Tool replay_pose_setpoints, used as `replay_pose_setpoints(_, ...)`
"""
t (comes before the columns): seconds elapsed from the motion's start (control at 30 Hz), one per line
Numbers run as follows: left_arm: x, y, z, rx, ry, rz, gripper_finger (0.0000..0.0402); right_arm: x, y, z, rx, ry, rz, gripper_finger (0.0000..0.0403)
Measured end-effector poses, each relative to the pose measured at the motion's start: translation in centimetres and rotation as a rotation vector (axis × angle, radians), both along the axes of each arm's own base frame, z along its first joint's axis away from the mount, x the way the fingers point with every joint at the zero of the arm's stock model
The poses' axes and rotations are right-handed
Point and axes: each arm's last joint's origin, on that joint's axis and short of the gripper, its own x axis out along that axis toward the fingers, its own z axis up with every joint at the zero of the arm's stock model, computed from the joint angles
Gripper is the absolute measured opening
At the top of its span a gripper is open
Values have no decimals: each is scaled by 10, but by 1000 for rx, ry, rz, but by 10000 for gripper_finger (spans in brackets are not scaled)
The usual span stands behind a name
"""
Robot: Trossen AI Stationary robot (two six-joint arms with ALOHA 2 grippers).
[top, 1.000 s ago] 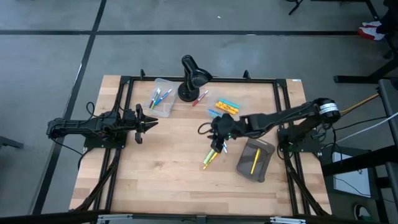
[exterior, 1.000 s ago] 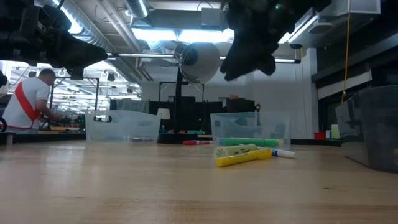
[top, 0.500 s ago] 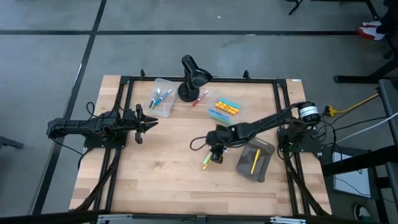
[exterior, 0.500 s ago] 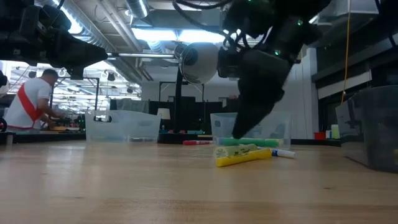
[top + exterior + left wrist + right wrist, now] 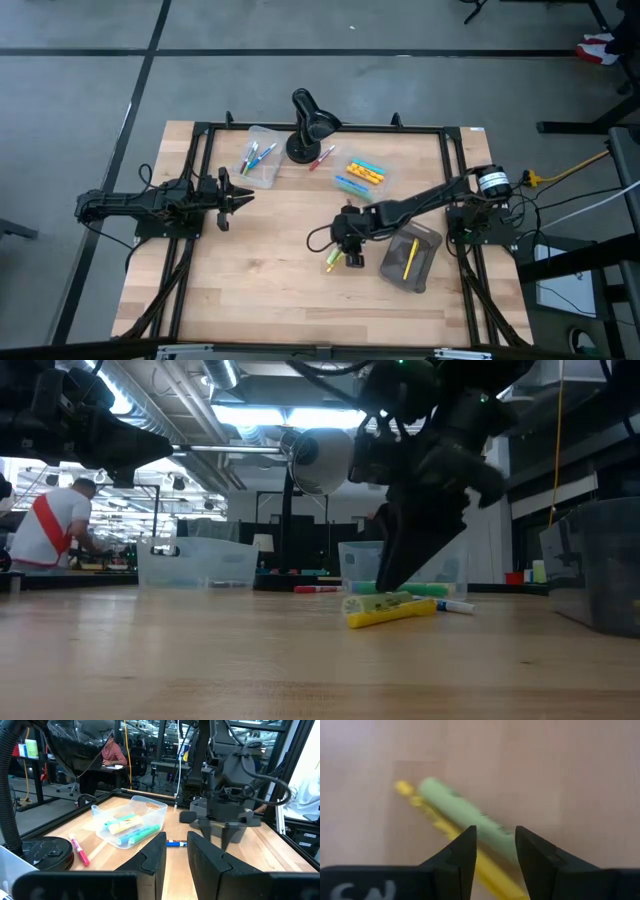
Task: Pick & Place Markers
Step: Put the yellow pen into the black bin
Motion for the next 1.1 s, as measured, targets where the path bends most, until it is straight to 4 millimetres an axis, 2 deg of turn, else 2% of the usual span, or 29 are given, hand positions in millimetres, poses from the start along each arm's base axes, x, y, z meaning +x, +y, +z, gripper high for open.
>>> replay_pose_setpoints(0.2,0,0,0,0,0,0,72,2,16,12,14,22,95,135)
replay_pose_setpoints(0.5,0,0,0,0,0,0,72,-1,26,15,-165,15,299,135)
replay_pose_setpoints(0.93,0,0,0,0,0,0,72,-4,24,13,-209,49,295,135)
replay_pose_setpoints(1.1,0,0,0,0,0,0,72,-3,25,6,-211,76,296,135)
